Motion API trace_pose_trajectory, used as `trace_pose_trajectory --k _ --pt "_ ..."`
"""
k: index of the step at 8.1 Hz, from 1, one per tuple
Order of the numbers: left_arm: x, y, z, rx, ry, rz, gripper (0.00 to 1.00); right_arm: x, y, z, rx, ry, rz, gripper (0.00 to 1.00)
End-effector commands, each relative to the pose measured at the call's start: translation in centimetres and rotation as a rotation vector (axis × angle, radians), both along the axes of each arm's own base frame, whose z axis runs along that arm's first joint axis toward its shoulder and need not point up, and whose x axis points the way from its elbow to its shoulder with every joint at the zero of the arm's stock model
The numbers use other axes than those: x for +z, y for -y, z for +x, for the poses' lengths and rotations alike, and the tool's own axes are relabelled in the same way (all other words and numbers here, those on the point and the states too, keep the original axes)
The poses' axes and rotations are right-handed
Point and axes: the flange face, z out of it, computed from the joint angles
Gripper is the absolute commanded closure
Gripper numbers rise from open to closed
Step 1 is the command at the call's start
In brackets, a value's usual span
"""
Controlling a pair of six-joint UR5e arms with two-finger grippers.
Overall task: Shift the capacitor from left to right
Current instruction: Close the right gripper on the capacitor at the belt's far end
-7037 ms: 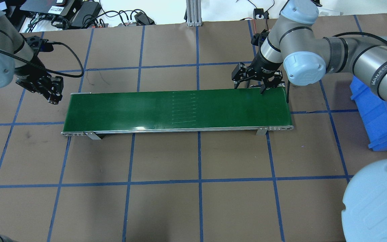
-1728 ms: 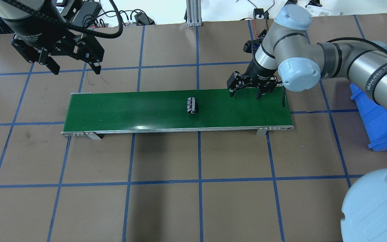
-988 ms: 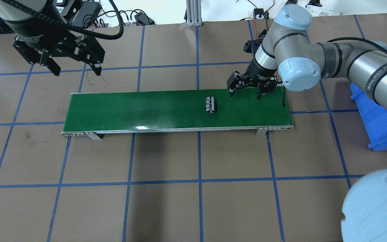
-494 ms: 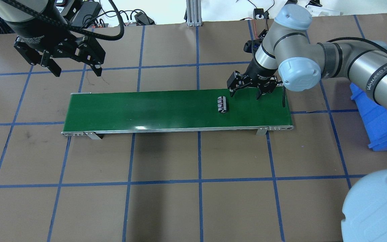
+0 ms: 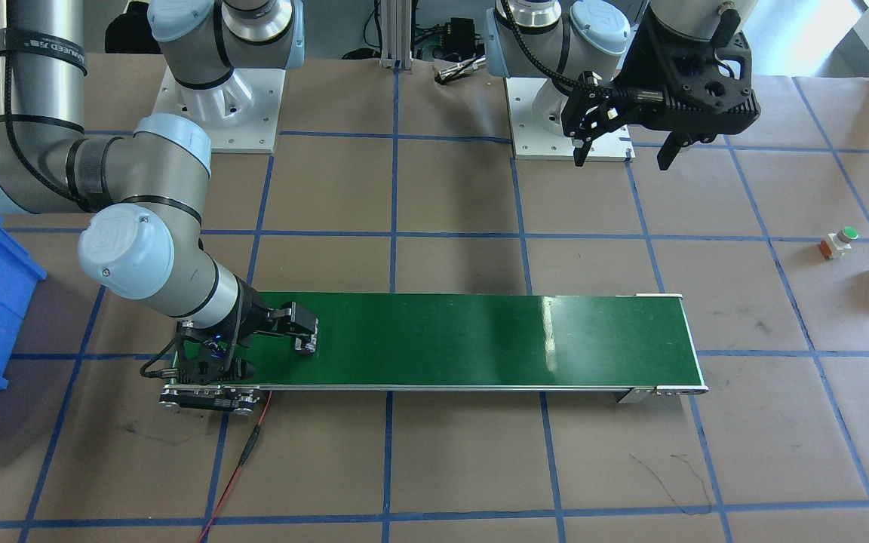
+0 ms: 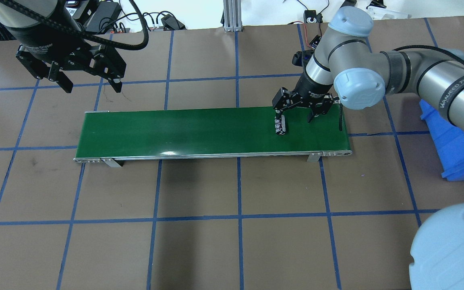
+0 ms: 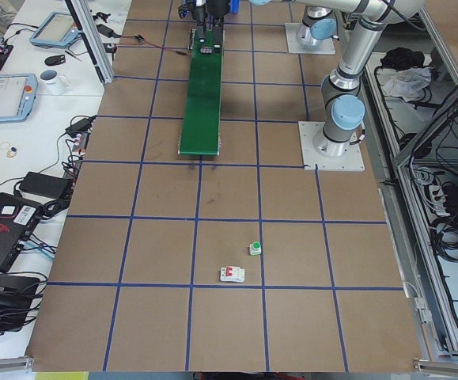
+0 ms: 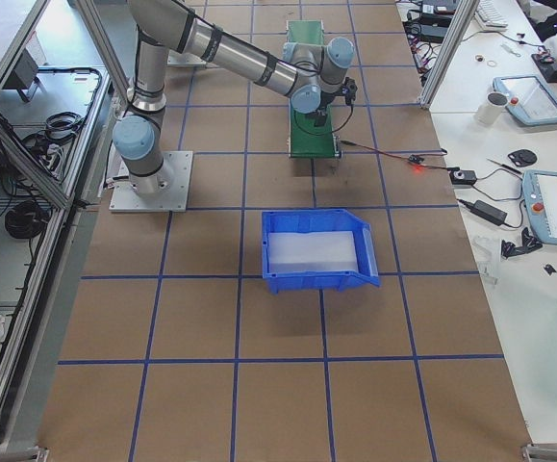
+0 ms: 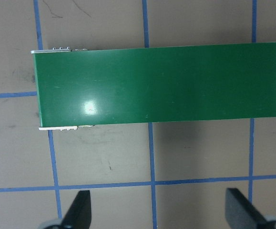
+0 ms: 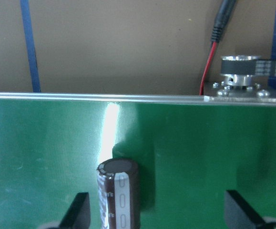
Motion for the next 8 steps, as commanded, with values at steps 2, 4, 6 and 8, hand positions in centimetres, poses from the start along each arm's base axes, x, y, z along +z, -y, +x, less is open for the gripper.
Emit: trace_pose_trajectory --k 2,4,6,8 --pt "-0.28 0.20 -0.01 0.001 -0.001 0.005 0.00 -0.43 -0.42 0.00 0.015 0.002 0.040 0.48" --pt "-0.44 0.30 -0.01 -0.001 -0.001 0.009 0.00 -0.63 -0.40 -0.11 0.015 0.000 0.045 1.00" --pt "-0.44 0.30 -0.01 0.001 -0.001 0.009 0.00 -1.06 -0.30 -0.13 0.055 0.003 0.040 1.00" --pt "-0.44 0.30 -0.01 0.001 -0.001 0.009 0.00 -0.47 0.08 -0.36 0.038 -0.015 0.034 1.00"
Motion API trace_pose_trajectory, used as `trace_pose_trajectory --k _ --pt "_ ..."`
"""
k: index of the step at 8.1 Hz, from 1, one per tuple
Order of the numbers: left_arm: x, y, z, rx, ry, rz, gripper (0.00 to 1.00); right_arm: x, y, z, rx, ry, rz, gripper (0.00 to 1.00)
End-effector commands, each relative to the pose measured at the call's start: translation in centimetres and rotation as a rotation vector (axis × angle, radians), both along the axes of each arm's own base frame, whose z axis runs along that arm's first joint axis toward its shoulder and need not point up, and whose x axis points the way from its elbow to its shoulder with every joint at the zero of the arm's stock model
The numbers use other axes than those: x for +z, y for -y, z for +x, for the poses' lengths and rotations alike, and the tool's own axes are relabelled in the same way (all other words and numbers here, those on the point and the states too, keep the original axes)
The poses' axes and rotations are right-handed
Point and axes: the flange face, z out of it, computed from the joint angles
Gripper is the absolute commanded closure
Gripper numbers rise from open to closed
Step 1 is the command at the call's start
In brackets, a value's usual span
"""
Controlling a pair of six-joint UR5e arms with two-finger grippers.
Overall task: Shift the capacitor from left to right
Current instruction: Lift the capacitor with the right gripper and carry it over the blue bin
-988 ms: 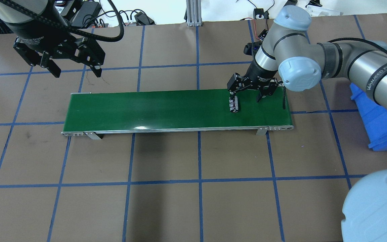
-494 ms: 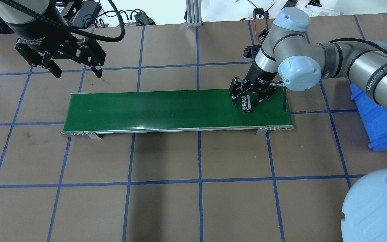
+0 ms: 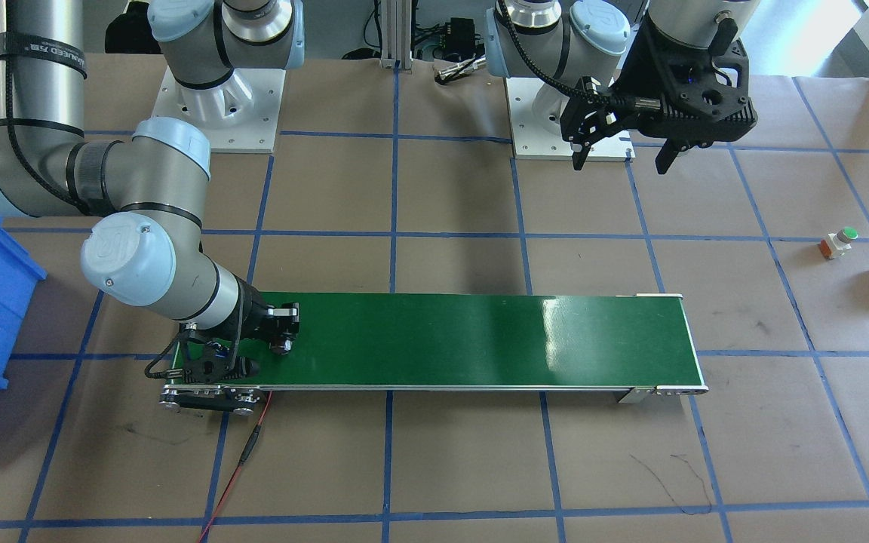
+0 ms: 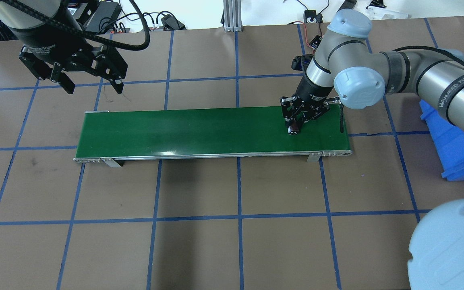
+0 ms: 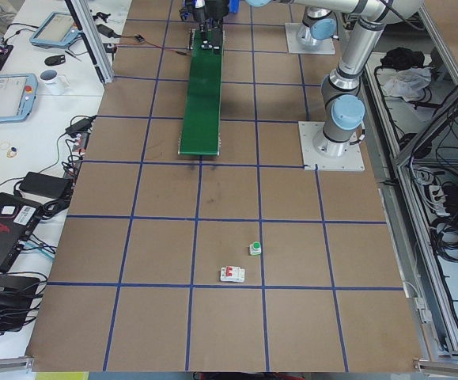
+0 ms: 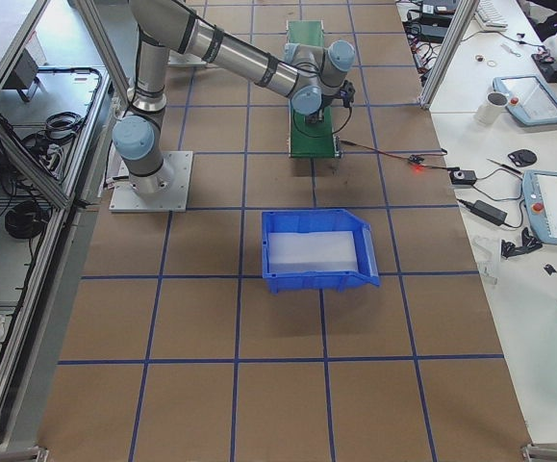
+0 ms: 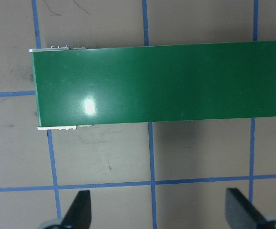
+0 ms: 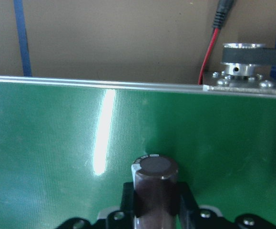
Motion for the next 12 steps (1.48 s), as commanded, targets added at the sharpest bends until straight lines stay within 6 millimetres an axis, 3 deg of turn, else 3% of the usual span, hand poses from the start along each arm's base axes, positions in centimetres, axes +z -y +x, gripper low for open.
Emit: trace_pose_trajectory --k 1,4,6,9,12 --pt "0.0 0.0 0.0 -0.001 0.000 -0.001 0.00 1.5 0.7 -0.7 -0.008 -0.035 -0.025 1.00" --pt "0.0 0.0 0.0 -0.001 0.000 -0.001 0.00 9.0 1.7 -4.4 -0.025 -0.112 -0.055 1.00" --pt "0.0 0.0 0.0 0.001 0.000 -0.001 0.00 11.9 1.3 -10.2 0.038 -0.187 -0.105 1.00" --pt "0.1 0.0 0.0 -0.001 0.000 -0.004 0.00 16.0 -1.4 -24.3 0.193 -0.281 -0.114 1.00" --pt "0.2 -0.1 0.0 -0.001 0.000 -0.004 0.00 16.5 -5.4 -39.2 0.276 -0.293 -0.107 1.00"
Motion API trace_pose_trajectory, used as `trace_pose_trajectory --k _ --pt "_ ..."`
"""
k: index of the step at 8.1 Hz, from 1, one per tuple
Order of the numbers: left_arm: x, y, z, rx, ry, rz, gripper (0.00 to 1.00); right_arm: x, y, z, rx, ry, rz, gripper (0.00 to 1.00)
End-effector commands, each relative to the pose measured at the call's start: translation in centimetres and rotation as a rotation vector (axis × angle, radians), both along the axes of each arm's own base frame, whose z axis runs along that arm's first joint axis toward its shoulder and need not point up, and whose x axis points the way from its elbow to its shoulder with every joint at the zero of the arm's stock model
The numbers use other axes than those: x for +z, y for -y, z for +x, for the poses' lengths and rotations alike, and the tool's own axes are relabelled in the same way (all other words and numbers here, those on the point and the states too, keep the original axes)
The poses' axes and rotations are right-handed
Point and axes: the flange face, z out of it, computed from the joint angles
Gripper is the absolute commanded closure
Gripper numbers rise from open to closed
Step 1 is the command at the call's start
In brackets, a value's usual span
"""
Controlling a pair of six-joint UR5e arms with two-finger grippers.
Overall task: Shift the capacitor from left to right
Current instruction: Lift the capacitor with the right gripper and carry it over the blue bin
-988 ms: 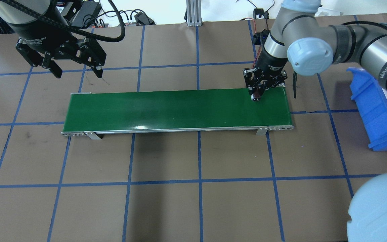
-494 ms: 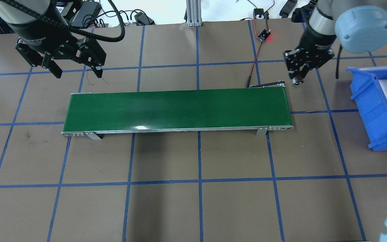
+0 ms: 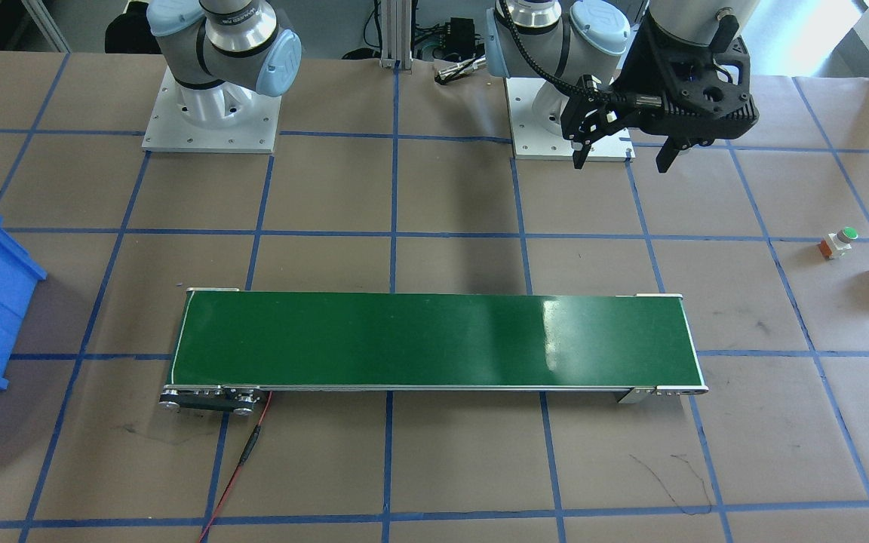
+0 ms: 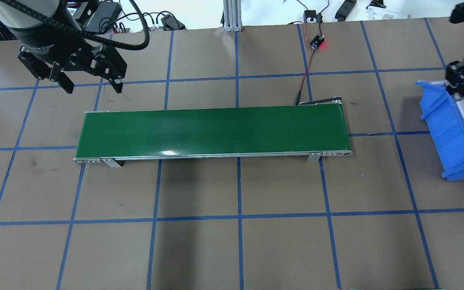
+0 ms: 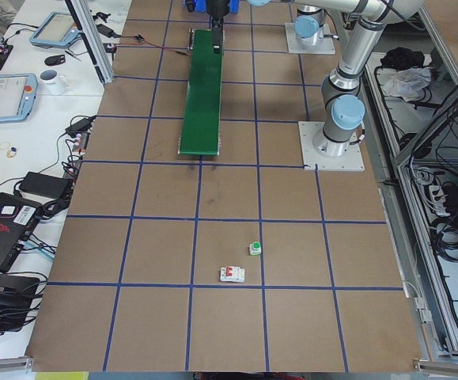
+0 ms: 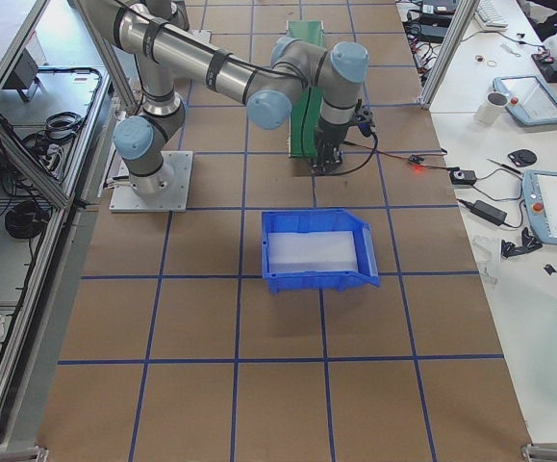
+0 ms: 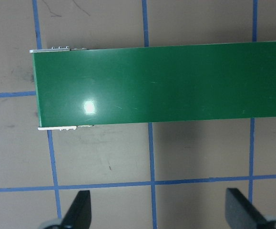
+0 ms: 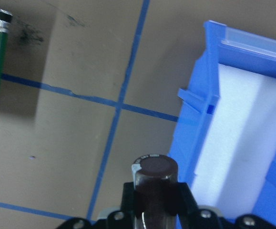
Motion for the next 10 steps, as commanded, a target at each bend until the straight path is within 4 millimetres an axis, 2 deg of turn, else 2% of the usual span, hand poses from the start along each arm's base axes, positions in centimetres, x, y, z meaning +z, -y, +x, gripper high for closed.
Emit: trace_pose_trajectory --k 1,2,3,4,10 --pt "0.1 0.0 0.0 -0.001 0.000 -0.002 0.00 -0.6 -3.7 -12.1 -0.017 -0.013 0.006 1.00" --pt "0.1 0.0 0.0 0.001 0.000 -0.002 0.00 -2.7 -2.6 -13.7 -0.042 -0.059 0.017 1.00" --pt "0.1 0.0 0.0 0.001 0.000 -0.001 0.00 -6.3 -0.8 -15.2 -0.098 -0.080 0.012 1.00" --pt "0.1 0.0 0.0 0.000 0.000 -0.001 0.00 -9.1 0.1 -16.1 -0.126 -0.072 0.020 1.00" --pt "0.1 0.0 0.0 0.000 0.000 -0.004 0.00 -17.1 1.7 -17.0 -0.218 -0.020 0.077 1.00"
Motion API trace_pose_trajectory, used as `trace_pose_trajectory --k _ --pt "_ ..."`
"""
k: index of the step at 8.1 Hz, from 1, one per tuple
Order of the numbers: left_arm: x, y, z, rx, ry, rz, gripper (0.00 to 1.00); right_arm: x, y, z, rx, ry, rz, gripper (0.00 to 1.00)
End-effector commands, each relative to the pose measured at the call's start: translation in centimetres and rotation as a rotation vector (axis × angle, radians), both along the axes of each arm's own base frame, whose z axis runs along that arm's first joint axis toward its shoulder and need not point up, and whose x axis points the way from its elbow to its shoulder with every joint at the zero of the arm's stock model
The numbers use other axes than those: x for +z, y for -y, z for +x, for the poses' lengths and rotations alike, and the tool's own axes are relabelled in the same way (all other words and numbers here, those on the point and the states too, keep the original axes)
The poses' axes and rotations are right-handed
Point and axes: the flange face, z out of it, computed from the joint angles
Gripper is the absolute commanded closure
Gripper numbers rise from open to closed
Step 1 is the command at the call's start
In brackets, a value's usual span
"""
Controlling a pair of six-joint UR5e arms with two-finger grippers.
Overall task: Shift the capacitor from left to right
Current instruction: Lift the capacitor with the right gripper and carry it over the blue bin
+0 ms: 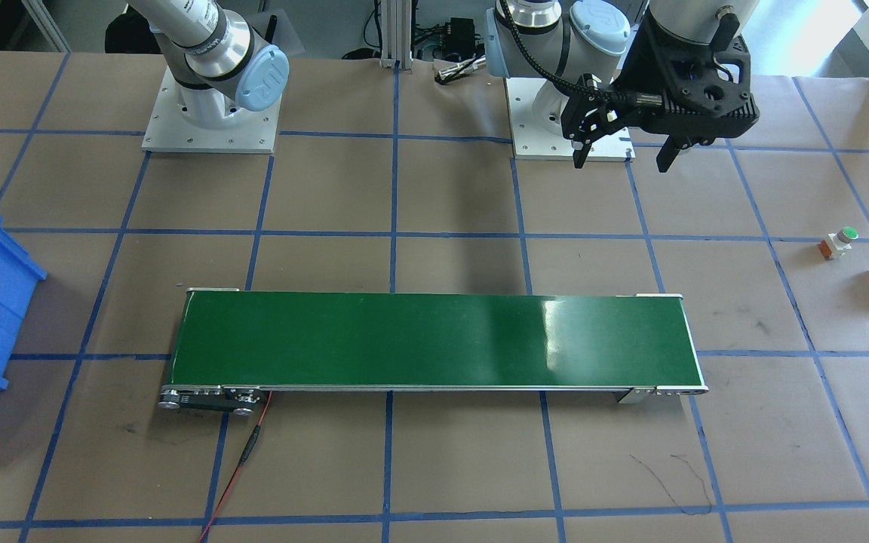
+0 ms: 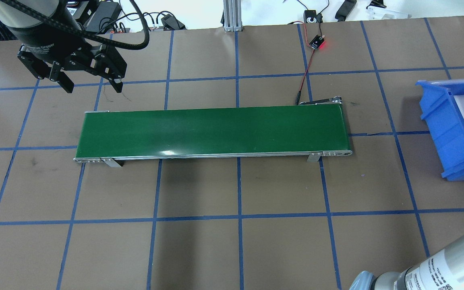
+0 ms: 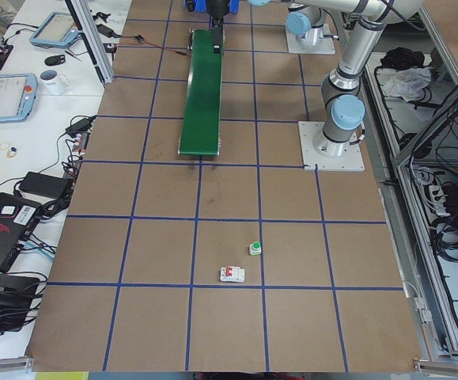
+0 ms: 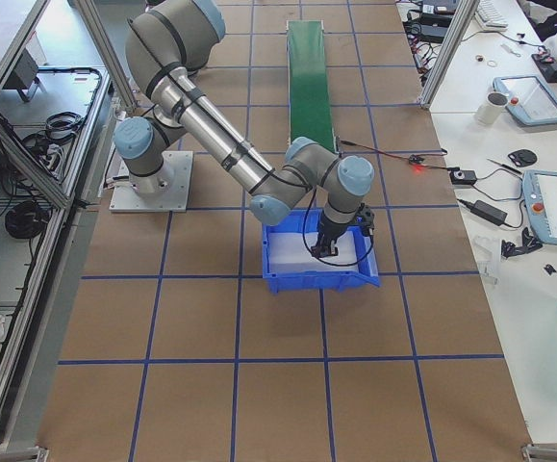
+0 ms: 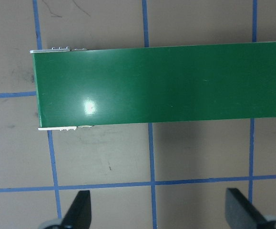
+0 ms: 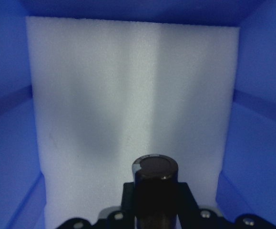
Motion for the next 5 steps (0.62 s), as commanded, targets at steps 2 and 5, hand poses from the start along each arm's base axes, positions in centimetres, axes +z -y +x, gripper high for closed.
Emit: trace_pose_trajectory --k 2,5 --pt "0.0 0.0 0.0 -0.001 0.000 0.001 0.00 -3.7 0.2 0.0 -0.024 0.034 0.040 1.00" --pt "0.1 0.0 0.0 0.001 0.000 -0.002 0.00 -3.5 0.1 0.0 0.000 0.037 0.041 0.18"
